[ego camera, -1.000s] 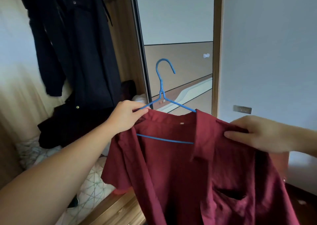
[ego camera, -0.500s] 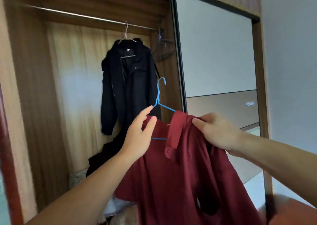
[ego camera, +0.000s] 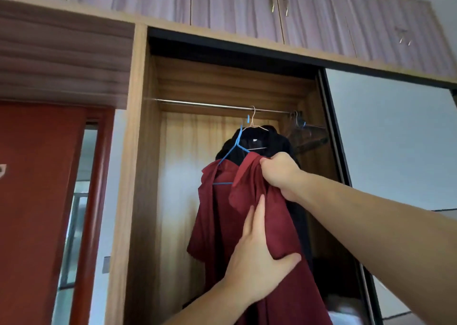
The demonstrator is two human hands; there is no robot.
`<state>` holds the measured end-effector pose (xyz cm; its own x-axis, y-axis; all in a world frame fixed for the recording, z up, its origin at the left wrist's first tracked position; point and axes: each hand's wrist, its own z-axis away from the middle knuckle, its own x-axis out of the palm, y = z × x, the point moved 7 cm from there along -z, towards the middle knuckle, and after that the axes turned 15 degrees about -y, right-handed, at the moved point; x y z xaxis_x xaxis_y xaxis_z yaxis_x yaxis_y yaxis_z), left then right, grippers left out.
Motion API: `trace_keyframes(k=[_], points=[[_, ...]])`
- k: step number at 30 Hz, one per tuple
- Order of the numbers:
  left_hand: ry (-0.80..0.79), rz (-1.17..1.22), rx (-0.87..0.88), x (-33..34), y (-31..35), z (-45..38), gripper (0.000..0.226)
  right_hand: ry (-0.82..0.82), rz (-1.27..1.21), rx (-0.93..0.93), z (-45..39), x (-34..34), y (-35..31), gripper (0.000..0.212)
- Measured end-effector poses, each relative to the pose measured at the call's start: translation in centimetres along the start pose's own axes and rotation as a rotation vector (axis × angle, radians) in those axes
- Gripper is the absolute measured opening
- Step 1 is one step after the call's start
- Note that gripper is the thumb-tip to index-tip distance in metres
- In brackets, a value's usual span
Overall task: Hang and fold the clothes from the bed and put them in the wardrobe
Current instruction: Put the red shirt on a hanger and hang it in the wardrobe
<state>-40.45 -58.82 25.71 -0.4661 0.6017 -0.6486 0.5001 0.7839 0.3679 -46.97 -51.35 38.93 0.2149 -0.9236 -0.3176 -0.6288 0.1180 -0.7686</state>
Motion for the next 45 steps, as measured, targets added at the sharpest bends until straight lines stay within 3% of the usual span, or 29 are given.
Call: trace_keyframes(k=[9, 14, 19, 30, 38, 45], points=[[0.117, -0.259, -0.009, -6.4, -10.3, -3.6, 0.112, 0.115, 0.101, -0.083, -9.7, 4.1, -2.8, 0.023], [0.075, -0.273, -0.101, -7.9, -16.5, -5.8, 0.103, 0.115, 0.105, -0.125, -15.2, 5.7, -2.3, 0.023], [0.153, -0.265, -0.241, -9.9, -21.9, -8.9, 0.096, 0.129, 0.185, -0.210, -21.2, 6.8, -1.1, 0.024], [0.307, -0.389, -0.409, -12.7, -31.2, -18.3, 0.061, 0.081, 0.004, -0.398, -34.9, 6.8, 1.4, 0.023], [0.224, -0.573, -0.420, -15.5, -34.3, -21.9, 0.040, 0.093, -0.020, -0.431, -40.0, 8.0, 1.1, 0.034], [0.176, -0.609, -0.427, -17.9, -36.2, -24.5, 0.036, 0.062, -0.012, -0.420, -43.1, 10.1, -0.6, 0.019]])
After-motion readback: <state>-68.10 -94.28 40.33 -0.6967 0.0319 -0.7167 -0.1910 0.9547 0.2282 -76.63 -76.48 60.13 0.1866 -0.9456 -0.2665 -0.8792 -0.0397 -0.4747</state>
